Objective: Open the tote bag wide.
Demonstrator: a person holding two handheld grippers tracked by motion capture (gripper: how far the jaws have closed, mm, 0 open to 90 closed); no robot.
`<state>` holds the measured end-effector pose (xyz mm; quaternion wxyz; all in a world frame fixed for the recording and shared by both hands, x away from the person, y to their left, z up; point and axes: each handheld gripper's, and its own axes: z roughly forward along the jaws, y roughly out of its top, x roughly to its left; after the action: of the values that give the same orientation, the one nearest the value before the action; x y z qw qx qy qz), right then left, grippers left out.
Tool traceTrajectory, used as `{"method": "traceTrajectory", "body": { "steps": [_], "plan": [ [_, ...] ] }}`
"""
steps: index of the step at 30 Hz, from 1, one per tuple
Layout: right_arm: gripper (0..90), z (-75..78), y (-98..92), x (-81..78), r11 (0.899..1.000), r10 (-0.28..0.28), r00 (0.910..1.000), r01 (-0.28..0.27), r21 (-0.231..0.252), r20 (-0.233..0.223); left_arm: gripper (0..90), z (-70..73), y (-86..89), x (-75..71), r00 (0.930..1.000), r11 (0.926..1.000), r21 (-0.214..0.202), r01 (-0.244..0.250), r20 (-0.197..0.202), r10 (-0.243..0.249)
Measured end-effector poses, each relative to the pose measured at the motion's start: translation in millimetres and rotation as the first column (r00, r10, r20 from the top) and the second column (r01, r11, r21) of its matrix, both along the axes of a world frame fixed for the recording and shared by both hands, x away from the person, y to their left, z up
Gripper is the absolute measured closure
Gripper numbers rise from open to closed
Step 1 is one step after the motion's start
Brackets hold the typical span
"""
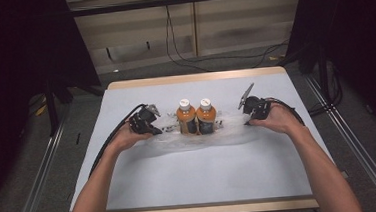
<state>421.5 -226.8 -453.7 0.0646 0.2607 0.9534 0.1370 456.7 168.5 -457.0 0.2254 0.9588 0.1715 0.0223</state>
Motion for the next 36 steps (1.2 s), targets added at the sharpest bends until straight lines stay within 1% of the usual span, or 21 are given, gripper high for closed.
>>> {"method": "traceTrajectory", "body": {
  "steps": [2,3,4,7,8,9,11,12,15,17,18,20,22,23,26,27,28,30,31,34,36],
  "plan": [
    [56.6,0.8,1.7,-1.0,1.0,-0.026,0.9996,0.026,0.011,0.008,82.8,0.5,0.6,-0.4,0.9996,0.999,-0.039,-0.021,-0.022,0.02],
    [49.8,1.5,2.1,0.2,0.999,-0.03,0.9995,0.03,0.045,-0.002,73.3,1.7,-0.8,-1.0,0.9995,0.9985,-0.045,-0.031,-0.011,0.031],
    [47.0,3.7,4.3,-0.4,0.998,-0.027,0.9996,0.026,0.062,0.004,66.3,4.4,-1.8,-1.9,0.9996,0.9979,-0.057,-0.03,-0.001,0.03],
    [38.8,15.4,10.0,-2.5,0.983,-0.032,0.9987,0.024,0.183,0.039,64.2,17.2,-2.1,-6.5,0.9996,0.9937,-0.111,-0.018,0.021,0.021],
    [38.8,15.4,10.0,-2.5,0.983,-0.032,0.9987,0.024,0.183,0.039,63.2,17.2,-2.1,-6.5,0.9996,0.9937,-0.111,-0.018,0.021,0.021],
    [37.3,27.8,11.7,-5.1,0.97,-0.043,0.9956,0.022,0.241,0.084,63.1,26.5,-2.3,-11.6,0.9987,0.9931,-0.116,-0.015,0.047,0.02],
    [34.4,37.0,11.8,-7.5,0.961,-0.051,0.993,0.02,0.277,0.106,60.4,36.6,-0.8,-14.3,0.9972,0.9918,-0.127,-0.016,0.071,0.025],
    [35.0,43.3,11.5,-7.5,0.955,-0.047,0.9897,0.005,0.296,0.135,60.5,39.8,-0.2,-14.9,0.9971,0.9906,-0.136,-0.015,0.072,0.025],
    [49.6,60.0,18.0,-10.6,0.941,-0.033,0.9847,-0.027,0.338,0.171,65.3,47.9,-4.0,-18.2,0.9973,0.9847,-0.174,0.002,0.073,0.01],
    [72.3,63.7,28.2,-12.2,0.936,0.001,0.9858,-0.06,0.347,0.168,74.4,48.7,-13.5,-22.5,0.9967,0.9854,-0.164,0.045,0.074,-0.033],
    [77.6,62.8,34.9,-11.5,0.939,0.036,0.9874,-0.086,0.333,0.154,77.0,46.6,-19.9,-24.8,0.9958,0.9869,-0.15,0.059,0.079,-0.048],
    [83.2,55.5,49.6,-10.7,0.958,0.058,0.9889,-0.093,0.27,0.137,77.7,39.4,-31.0,-28.3,0.9954,0.9903,-0.118,0.073,0.07,-0.065],
    [86.5,50.4,54.8,-9.0,0.963,0.081,0.9884,-0.111,0.246,0.129,80.8,35.3,-34.5,-27.9,0.9954,0.9912,-0.104,0.081,0.059,-0.076],
    [88.4,36.6,64.0,-7.6,0.97,0.105,0.9916,-0.119,0.214,0.076,83.0,28.8,-37.3,-27.8,0.9961,0.9931,-0.09,0.075,0.053,-0.071],
    [89.2,18.5,68.6,-6.8,0.988,0.108,0.994,-0.109,0.107,0.02,87.7,5.1,-35.8,-24.4,0.9983,0.9984,-0.01,0.055,0.021,-0.055],
    [89.4,12.1,67.3,-5.7,0.99,0.114,0.9934,-0.115,0.085,0.017,88.8,-0.3,-33.5,-24.2,0.9978,0.9981,0.011,0.061,0.024,-0.062],
    [89.6,6.7,65.1,-5.3,0.992,0.113,0.9935,-0.114,0.057,0.005,90.0,-1.6,-29.6,-24.7,0.9986,0.9986,-0.016,0.051,0.012,-0.051],
    [89.8,1.8,62.5,-5.4,0.993,0.115,0.9933,-0.115,0.027,0.004,90.0,-1.1,-26.0,-24.3,0.9988,0.9988,-0.008,0.047,0.015,-0.047],
    [90.0,0.9,55.9,-6.9,0.994,0.105,0.9944,-0.105,0.004,-0.007,90.0,1.0,-19.7,-23.0,0.9979,0.9974,0.052,0.049,0.04,-0.052],
    [90.0,1.9,46.3,-9.4,0.989,0.113,0.9936,-0.112,-0.097,0.004,90.0,3.4,-9.0,-21.1,0.9985,0.993,0.115,0.025,0.046,-0.03],
    [90.0,2.2,36.9,-11.7,0.986,0.101,0.9949,-0.1,-0.136,0.001,90.0,3.9,-2.0,-19.9,0.9986,0.9911,0.131,0.024,0.043,-0.03]
  ]
}}
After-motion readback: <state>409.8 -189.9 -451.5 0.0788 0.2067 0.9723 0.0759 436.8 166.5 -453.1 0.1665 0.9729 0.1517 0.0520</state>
